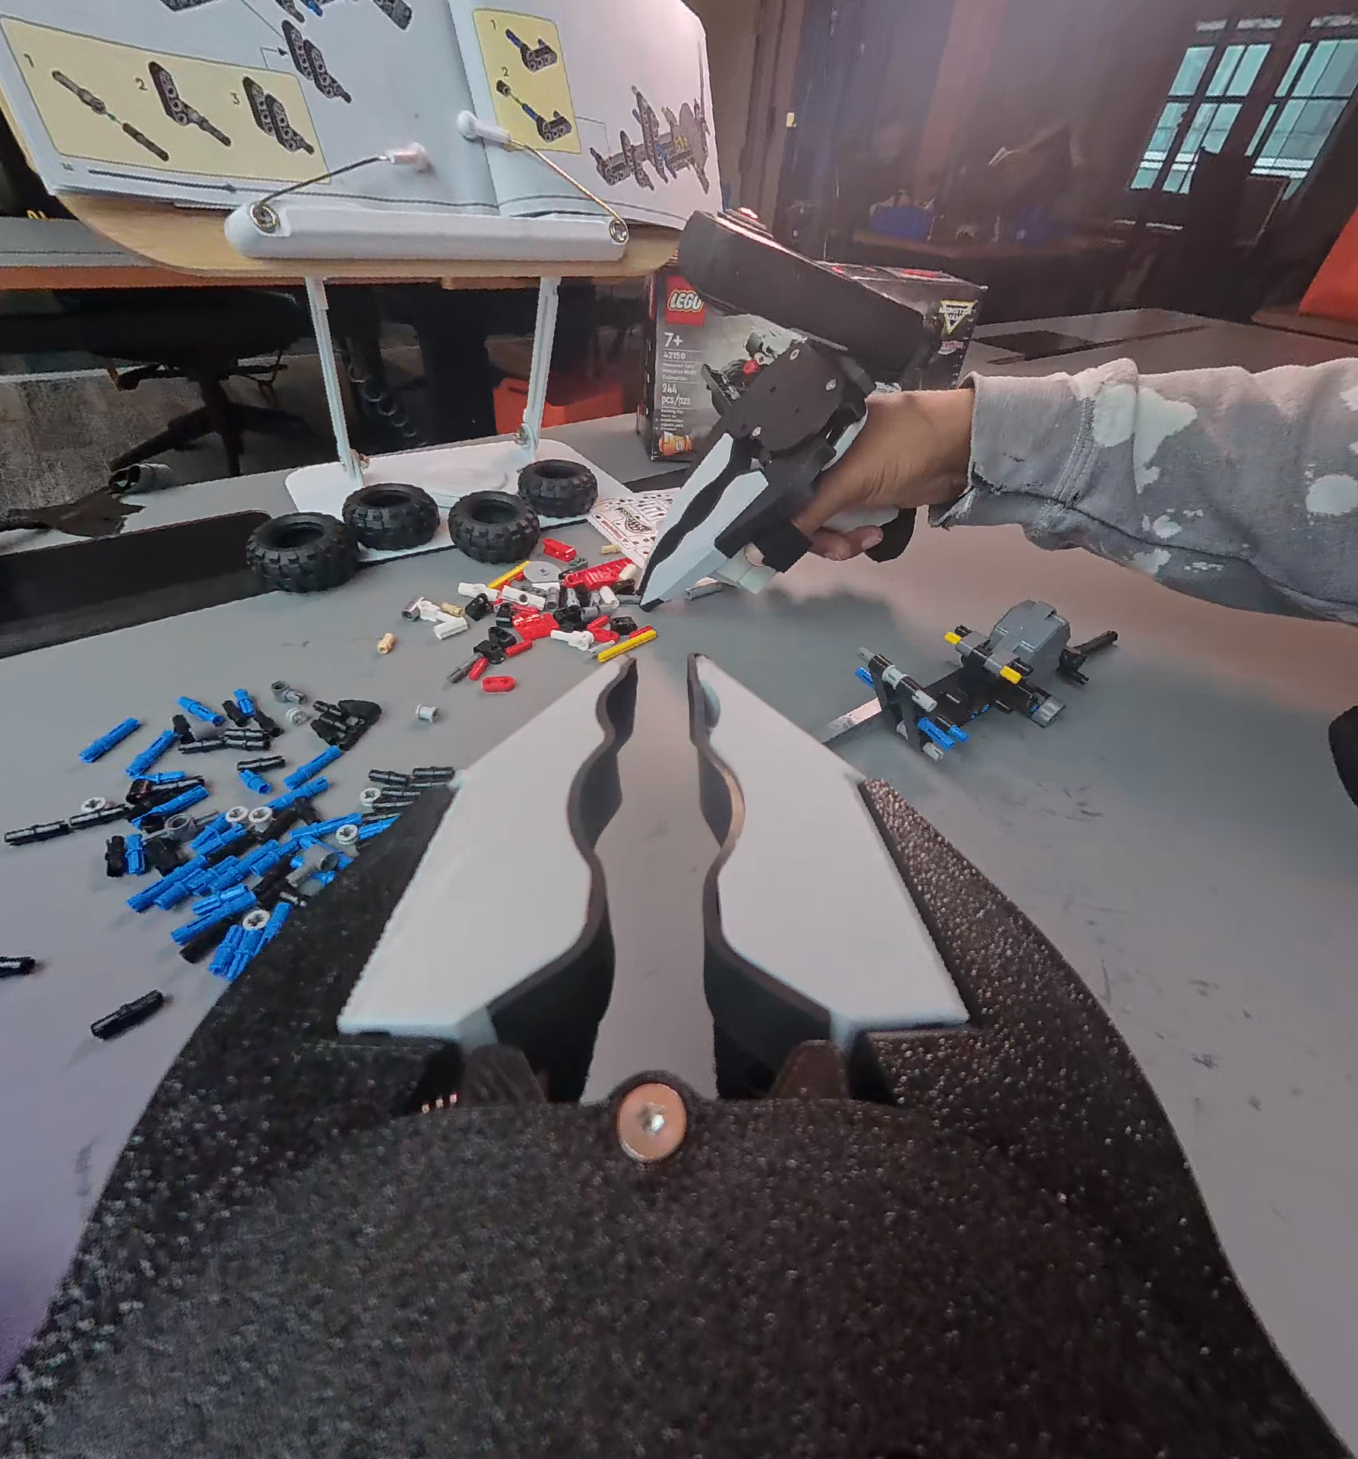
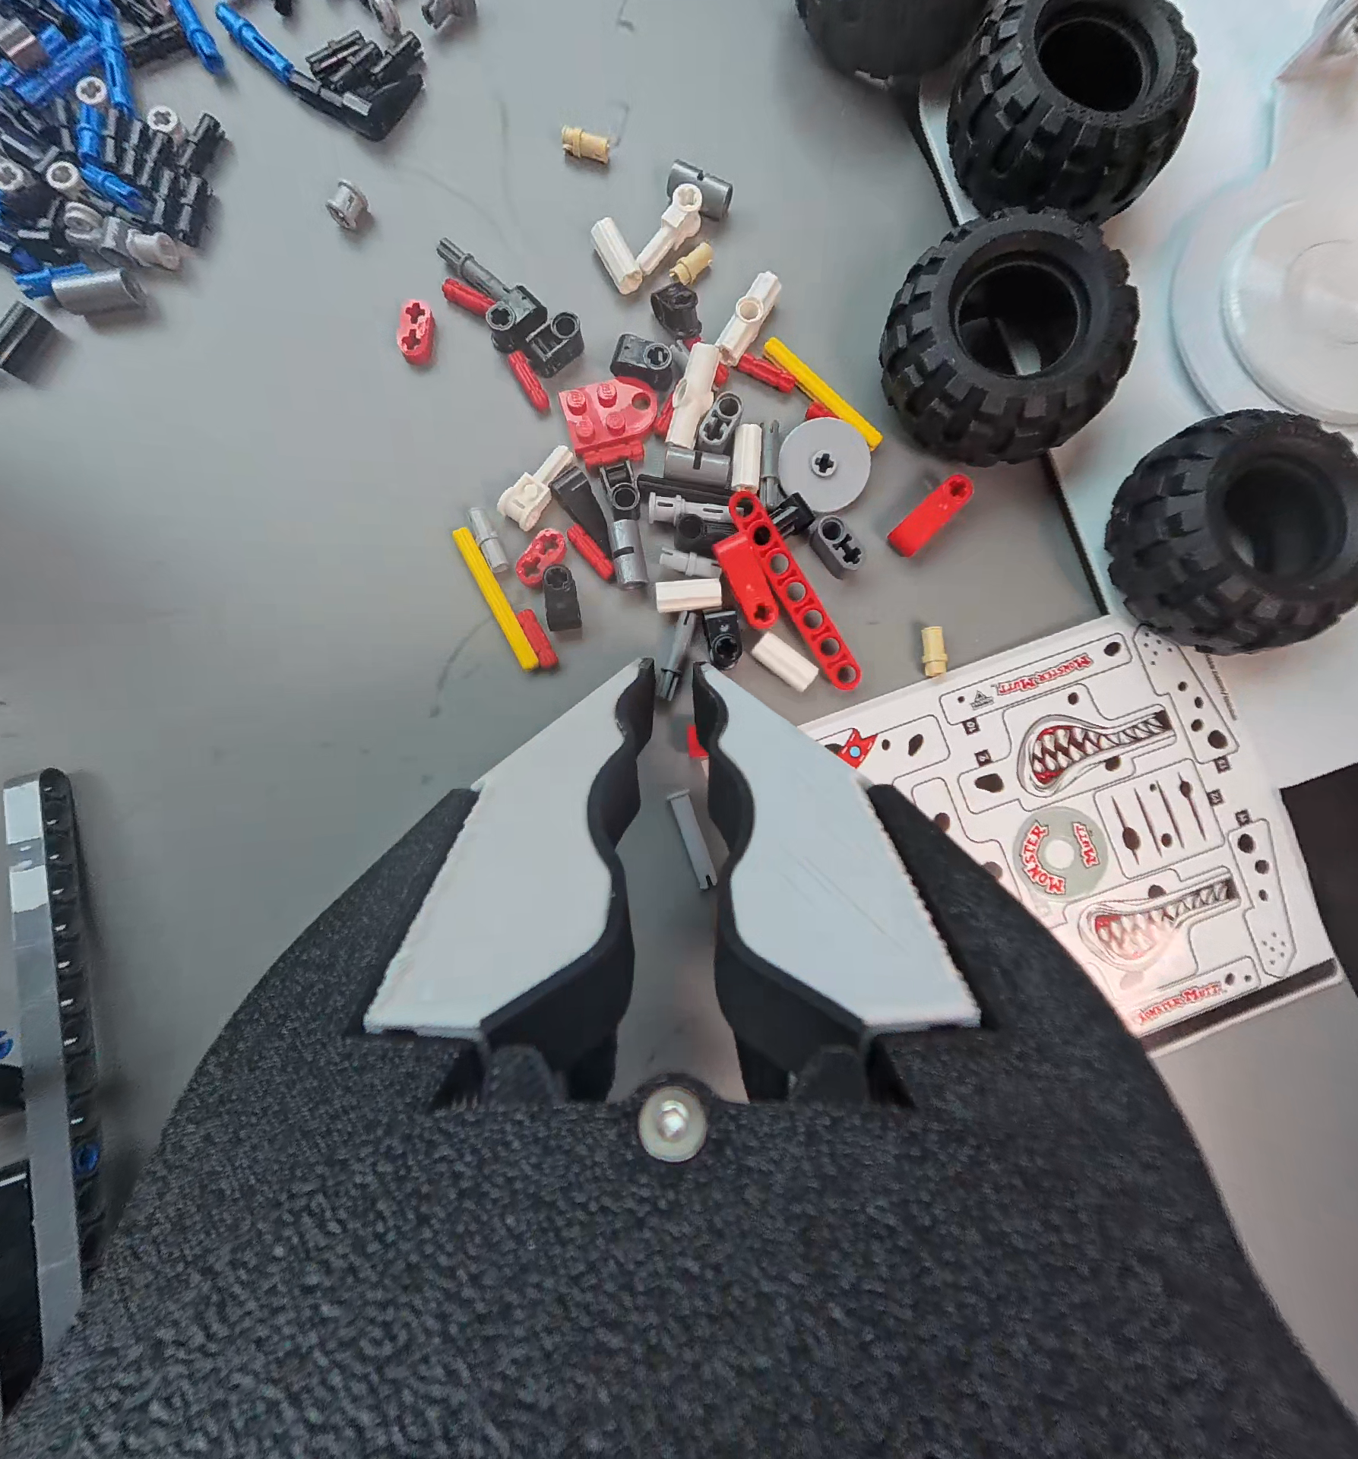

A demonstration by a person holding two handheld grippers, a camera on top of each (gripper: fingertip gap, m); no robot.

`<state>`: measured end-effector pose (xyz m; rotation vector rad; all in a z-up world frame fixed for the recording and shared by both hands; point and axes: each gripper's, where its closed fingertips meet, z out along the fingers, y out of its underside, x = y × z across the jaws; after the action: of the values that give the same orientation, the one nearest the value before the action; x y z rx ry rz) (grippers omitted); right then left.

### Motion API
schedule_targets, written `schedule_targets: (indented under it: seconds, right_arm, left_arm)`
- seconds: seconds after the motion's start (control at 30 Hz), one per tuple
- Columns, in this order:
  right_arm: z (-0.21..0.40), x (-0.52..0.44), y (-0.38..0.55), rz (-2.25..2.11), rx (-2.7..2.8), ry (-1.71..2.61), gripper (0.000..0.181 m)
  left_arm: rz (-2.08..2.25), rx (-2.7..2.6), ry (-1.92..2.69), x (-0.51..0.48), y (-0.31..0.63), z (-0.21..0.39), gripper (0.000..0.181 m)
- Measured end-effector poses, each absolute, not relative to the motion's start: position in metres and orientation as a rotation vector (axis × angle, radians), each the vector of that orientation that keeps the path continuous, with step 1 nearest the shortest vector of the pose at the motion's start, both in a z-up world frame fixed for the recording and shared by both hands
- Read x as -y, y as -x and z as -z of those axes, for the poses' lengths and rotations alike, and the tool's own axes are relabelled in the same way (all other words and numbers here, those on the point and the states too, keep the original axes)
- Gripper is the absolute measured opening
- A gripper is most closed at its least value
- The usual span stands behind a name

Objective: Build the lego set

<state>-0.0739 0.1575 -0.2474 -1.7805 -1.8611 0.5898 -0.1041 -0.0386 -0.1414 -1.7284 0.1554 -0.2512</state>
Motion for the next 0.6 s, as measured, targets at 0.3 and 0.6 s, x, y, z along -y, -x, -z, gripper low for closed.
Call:
schedule_targets:
  seconds: [0.3,0.6]
  right_arm:
    - [0.247,-0.158,0.074,-0.603,1.851,1.797,0.009]
    - [0.246,-0.160,0.073,-0.591,1.851,1.782,0.005]
  left_arm:
    - [0.281,-0.095,1.712,0.039,0.113,0.139,0.017]
    - [0.222,-0.112,1.698,0.038,0.115,0.139,0.020]
